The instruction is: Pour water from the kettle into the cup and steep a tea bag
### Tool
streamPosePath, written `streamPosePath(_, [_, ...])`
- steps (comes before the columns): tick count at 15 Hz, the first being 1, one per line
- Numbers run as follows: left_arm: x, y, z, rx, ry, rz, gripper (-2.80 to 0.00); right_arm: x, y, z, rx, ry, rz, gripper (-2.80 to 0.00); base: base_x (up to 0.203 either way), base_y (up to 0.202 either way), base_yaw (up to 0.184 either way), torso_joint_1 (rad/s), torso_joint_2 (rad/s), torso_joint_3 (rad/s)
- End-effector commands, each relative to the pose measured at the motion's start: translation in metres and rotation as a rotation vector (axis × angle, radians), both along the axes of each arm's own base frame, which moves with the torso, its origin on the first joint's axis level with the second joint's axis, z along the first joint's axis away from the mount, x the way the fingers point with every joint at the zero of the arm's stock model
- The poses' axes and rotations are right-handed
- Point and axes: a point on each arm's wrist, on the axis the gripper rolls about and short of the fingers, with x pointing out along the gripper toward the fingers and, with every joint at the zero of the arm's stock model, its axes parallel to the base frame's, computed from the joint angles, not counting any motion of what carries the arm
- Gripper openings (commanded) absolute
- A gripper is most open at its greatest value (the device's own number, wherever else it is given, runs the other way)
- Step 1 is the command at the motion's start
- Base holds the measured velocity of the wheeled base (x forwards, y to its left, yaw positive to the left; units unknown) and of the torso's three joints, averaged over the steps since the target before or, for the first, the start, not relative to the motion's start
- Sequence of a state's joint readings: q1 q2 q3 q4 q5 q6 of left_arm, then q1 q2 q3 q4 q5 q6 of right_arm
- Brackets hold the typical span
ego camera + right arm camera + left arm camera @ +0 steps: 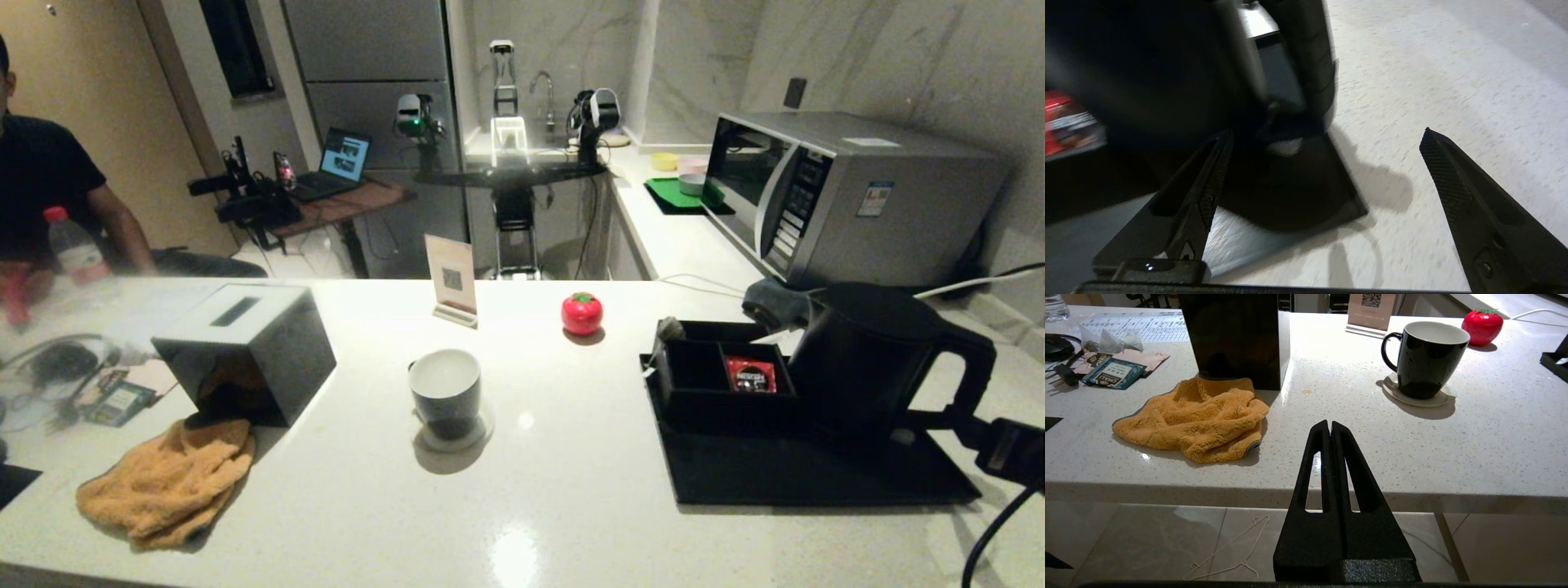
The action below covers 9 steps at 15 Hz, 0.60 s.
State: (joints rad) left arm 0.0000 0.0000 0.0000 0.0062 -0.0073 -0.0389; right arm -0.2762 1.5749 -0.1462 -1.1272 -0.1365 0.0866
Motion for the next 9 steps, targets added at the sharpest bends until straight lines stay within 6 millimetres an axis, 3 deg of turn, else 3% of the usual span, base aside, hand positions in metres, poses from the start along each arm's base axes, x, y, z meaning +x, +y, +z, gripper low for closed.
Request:
streamPosePath(1, [0.0, 0.0, 0.0, -0.001, 0.0, 0.0, -2.8, 0.015, -0.005, -0.012, 0.002, 0.047, -0.018, 0.0, 0.0, 0.0, 0.0, 0.0, 0.0, 0.0])
streamPosePath(9, [0.0, 0.0, 0.0, -0.001, 0.0, 0.0, -2.8, 0.046, -0.016, -0.012, -0.027, 0.032, -0.07, 0.0, 0.0, 0.0, 0.0, 0.0, 0.0, 0.0])
